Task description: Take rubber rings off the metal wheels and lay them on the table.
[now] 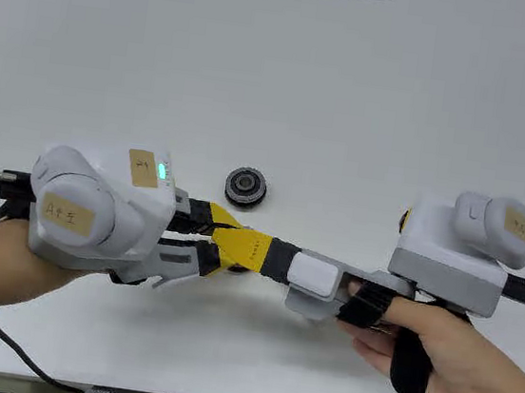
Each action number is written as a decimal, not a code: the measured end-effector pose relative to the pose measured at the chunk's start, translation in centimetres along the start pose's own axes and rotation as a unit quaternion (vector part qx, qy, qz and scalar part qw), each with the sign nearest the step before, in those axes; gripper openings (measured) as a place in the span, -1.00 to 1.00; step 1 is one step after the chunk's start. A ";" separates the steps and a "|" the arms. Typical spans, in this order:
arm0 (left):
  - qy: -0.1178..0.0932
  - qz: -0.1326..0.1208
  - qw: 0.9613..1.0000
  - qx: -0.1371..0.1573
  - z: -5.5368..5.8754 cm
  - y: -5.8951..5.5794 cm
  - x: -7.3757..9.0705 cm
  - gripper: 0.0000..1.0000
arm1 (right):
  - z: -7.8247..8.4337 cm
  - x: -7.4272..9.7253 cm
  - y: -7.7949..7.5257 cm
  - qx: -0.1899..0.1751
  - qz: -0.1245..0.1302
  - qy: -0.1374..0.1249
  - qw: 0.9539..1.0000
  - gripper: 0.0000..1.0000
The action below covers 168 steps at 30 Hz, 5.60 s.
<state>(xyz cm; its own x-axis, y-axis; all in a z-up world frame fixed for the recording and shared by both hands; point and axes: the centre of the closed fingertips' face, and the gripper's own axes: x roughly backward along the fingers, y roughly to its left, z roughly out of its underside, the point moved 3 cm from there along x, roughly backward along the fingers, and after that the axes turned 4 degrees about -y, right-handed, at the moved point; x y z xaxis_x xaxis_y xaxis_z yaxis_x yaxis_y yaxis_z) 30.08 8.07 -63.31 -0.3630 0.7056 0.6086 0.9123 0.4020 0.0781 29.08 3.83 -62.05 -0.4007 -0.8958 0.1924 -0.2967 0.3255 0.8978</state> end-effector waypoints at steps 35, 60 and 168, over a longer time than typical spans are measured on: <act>0.001 0.001 1.000 0.002 0.1 0.1 0.0 -0.74 | -0.3 0.2 -3.8 -0.025 0.070 0.004 0.997 -0.89; 0.004 0.002 1.000 0.001 0.2 0.2 -0.1 -0.74 | -0.4 0.2 -3.4 -0.003 0.088 0.002 0.996 -0.98; 0.004 -0.004 1.000 0.000 0.1 0.1 0.0 -0.73 | -0.4 -0.3 -1.2 0.174 0.075 0.044 0.981 -0.99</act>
<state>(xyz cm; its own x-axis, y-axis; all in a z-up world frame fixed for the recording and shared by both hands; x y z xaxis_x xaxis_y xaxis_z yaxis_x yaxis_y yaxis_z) 30.13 8.14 -63.35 -0.3695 0.6972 0.6143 0.9092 0.4078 0.0840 29.93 3.59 -63.00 -0.3902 -0.8476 0.3596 -0.5240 0.5256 0.6702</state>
